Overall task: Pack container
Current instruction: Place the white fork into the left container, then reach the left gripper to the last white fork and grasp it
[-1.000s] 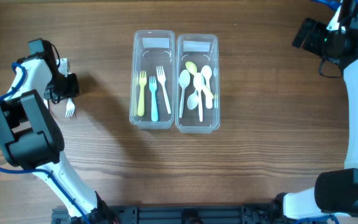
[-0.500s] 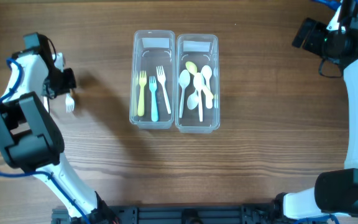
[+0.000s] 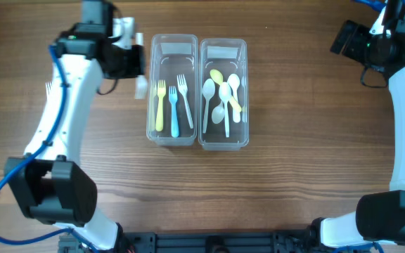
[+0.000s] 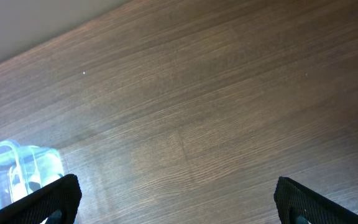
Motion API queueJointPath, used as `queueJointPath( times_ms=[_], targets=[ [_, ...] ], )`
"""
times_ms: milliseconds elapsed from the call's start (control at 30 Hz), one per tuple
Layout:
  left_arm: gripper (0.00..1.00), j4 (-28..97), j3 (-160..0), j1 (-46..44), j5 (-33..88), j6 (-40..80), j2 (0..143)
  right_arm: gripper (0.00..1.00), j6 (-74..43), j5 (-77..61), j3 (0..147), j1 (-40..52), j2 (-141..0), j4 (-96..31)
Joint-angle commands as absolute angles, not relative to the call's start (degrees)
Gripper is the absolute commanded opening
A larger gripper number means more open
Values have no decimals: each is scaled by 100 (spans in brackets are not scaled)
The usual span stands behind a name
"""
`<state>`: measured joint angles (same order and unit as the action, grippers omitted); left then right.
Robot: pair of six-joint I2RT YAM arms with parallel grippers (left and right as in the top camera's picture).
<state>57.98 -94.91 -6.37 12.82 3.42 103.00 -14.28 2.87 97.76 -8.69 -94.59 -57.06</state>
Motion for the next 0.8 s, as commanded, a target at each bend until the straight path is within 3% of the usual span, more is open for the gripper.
queueJointPath(
  times_ms=[0,200,267,300,367,533,633,767],
  targets=[
    [4,5811,-9515,-1173,1275,854,10510,100,-1503,364,9813,-860,-9483,-5704],
    [6,5787,-9472,-1693,1098,996,11102,100,-1503,364,9813,-860,-9483,-5704],
    [19,5774,-9472,-1743,1087,993,11273,100,-1503,364,9813,-860,-9483,-5704],
    [36,5774,-9472,-1743,1094,993,11308,100,-1503,364,9813,-860,-9483,-5704],
    [44,5739,-9483,-1741,1107,993,11279,100,-1503,364,9813,-860,-9483,-5704],
    [50,5865,-9725,-1621,963,943,10855,100,-1503,364,9813,-860,-9483,-5704],
    [57,6047,-9758,-1369,69,945,10440,100,-1503,364,9813,-860,-9483,-5704],
    [59,6455,-9758,-781,-1313,941,10020,100,-1503,364,9813,-860,-9483,-5704]
  ],
)
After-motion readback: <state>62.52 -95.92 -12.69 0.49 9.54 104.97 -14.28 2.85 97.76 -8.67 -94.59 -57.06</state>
